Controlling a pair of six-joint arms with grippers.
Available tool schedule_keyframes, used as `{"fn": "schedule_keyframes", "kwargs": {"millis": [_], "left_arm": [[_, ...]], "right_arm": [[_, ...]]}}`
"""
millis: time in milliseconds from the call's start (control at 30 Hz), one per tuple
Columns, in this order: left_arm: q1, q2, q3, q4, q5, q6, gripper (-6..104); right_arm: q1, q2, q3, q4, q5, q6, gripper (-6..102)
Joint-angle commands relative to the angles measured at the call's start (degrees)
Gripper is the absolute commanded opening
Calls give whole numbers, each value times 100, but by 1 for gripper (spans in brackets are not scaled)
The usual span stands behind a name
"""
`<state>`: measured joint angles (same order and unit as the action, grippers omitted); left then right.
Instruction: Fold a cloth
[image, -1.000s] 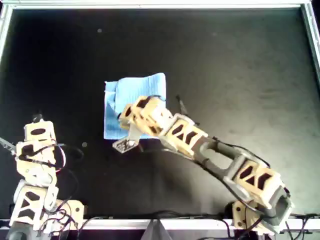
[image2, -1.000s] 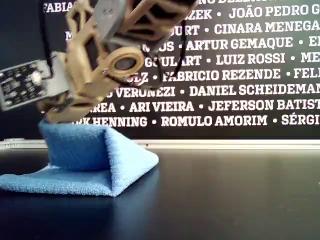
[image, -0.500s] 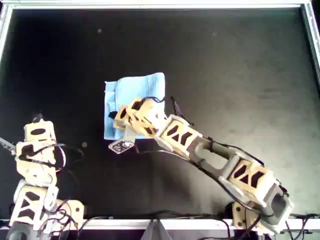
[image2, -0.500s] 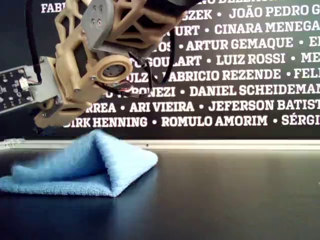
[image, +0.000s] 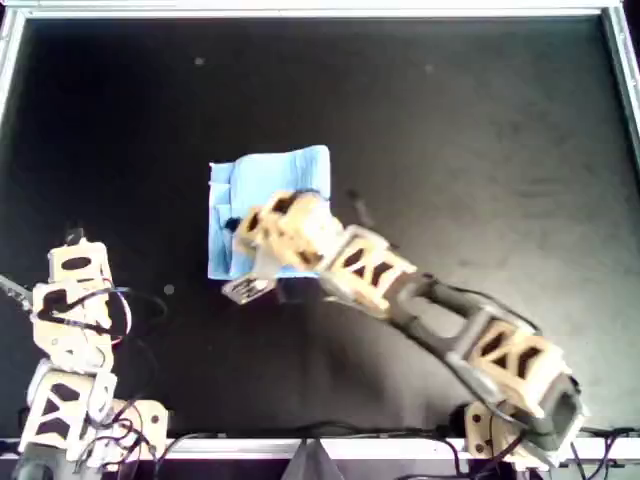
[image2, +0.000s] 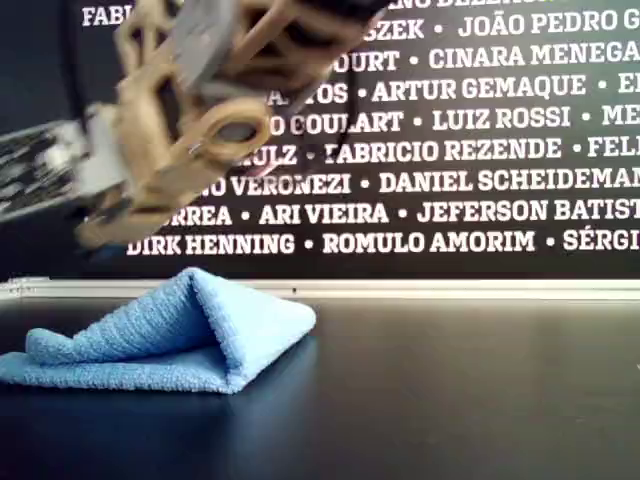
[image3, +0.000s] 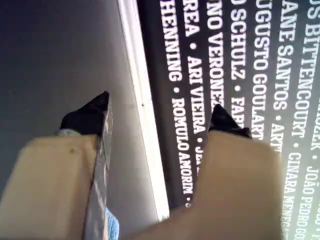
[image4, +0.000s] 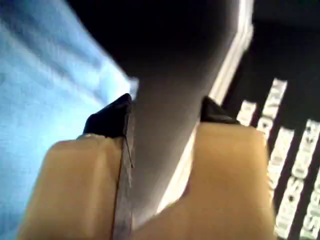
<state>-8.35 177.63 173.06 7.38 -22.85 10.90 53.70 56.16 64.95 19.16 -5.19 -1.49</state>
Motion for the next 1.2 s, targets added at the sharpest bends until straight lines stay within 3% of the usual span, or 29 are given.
{"fn": "schedule_keyframes", "kwargs": {"millis": [0, 100, 167, 400, 767, 967, 1167], "left_arm": [[88, 18, -79, 0, 0, -35, 70], [88, 18, -79, 0, 0, -35, 70], [88, 18, -79, 0, 0, -35, 70], [88, 18, -79, 0, 0, -35, 70], [88, 18, -79, 0, 0, -35, 70], [88, 9, -79, 0, 0, -35, 70], [88, 9, -79, 0, 0, -35, 70]], "right_arm": [[-237, 1705, 650, -18, -18, -18, 25], [-360, 2725, 1573, -18, 44, -9, 4], [-475, 3463, 2250, 9, 44, 70, -5], [-1327, 6521, 4992, 18, 53, 0, 2], [-4228, 11294, 7980, 18, 53, 9, 2], [-5291, 12278, 8965, 18, 53, 70, 2], [-5634, 12234, 9483, 18, 53, 79, 2]]}}
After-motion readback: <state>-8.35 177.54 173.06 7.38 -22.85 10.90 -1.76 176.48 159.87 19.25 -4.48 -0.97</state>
